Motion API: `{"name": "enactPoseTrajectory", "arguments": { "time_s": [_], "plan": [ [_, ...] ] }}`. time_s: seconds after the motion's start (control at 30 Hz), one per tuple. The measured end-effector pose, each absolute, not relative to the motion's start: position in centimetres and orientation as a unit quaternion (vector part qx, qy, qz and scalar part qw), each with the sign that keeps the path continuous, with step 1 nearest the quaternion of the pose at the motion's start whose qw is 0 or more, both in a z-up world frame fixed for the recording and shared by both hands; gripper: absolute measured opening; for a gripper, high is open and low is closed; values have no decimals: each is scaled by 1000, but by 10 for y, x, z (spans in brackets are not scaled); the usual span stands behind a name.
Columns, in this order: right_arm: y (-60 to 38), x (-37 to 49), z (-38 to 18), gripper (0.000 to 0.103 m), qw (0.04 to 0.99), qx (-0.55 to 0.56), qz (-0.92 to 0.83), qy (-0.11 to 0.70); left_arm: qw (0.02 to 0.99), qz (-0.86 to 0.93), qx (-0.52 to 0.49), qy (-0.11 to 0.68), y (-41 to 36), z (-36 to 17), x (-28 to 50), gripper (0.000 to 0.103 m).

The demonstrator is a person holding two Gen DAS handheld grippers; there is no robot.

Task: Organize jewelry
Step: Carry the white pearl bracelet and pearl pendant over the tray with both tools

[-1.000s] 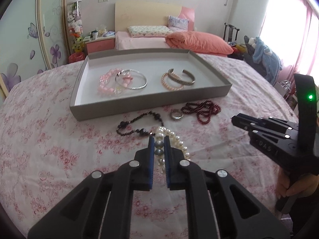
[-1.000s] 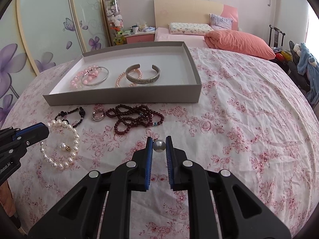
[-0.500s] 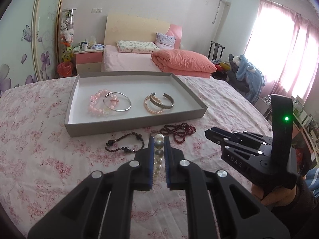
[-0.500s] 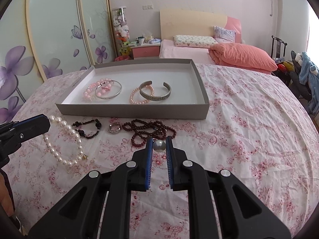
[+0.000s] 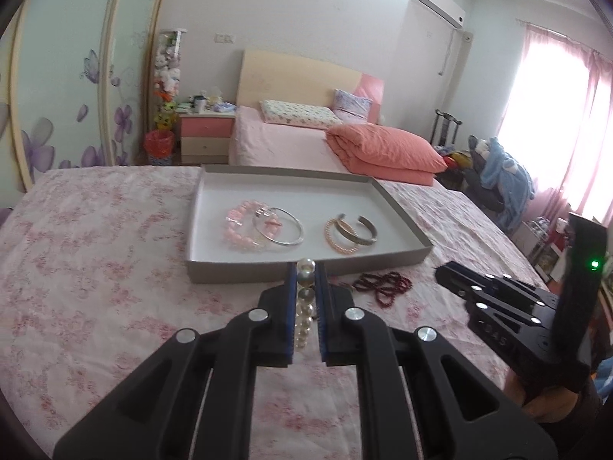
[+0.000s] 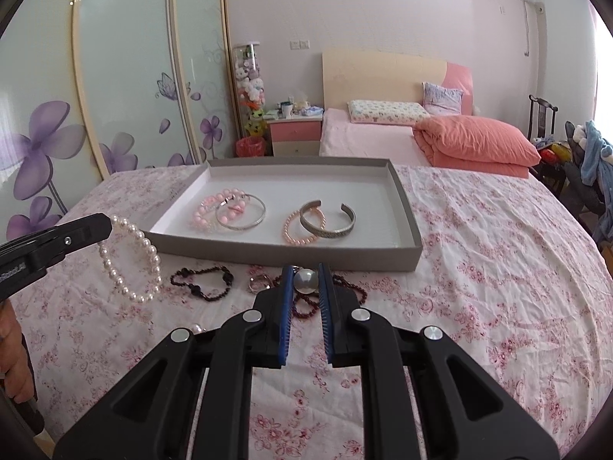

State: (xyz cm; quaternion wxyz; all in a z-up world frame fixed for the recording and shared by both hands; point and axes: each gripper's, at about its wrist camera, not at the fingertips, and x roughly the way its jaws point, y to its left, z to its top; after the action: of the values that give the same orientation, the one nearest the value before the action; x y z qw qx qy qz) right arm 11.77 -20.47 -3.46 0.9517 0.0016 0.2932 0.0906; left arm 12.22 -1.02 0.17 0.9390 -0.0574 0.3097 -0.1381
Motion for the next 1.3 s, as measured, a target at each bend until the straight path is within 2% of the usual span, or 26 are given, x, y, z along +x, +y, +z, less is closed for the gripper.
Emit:
{"name": "enactPoseTrajectory", "arguments": {
  "time_s": [0.67,1.3],
  "plan": [
    [-195,110,4,14,978,2,96,183,971,-37,-1,238,-3,13,116,10],
    [-192,123,13,14,982,-3,92,162,973,-48,5,224,-16,19,131,10]
  ]
}}
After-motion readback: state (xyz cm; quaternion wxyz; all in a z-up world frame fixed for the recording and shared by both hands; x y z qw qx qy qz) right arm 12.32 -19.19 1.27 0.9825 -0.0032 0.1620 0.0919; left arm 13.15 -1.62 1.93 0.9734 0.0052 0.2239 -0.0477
